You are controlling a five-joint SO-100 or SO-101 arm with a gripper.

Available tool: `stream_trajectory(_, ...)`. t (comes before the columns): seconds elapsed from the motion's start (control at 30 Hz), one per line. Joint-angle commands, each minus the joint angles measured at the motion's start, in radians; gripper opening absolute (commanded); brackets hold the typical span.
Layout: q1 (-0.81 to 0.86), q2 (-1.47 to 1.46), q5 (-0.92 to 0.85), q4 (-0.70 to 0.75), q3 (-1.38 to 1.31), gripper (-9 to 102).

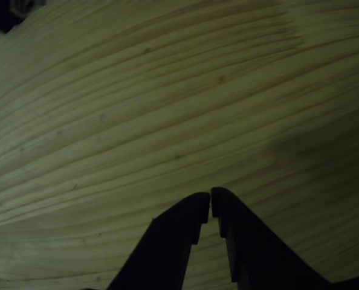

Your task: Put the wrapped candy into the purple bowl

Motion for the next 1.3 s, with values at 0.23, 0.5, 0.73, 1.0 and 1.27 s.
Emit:
stream_trajectory(0.23, -0.037, 0.140, -0.026, -0.103, 0.110, -2)
stream_trajectory(0.5, -0.023, 0.581, -0.071, 0.043, 0.270, -2)
stream_trajectory(0.73, -0.002, 0.643, -0.055, 0.087, 0.281, -2)
stream_trajectory(1.0, -0.002, 0.643, -0.055, 0.087, 0.281, -2)
stream_trajectory(1.27, -0.002, 0.643, -0.055, 0.087, 0.281, -2)
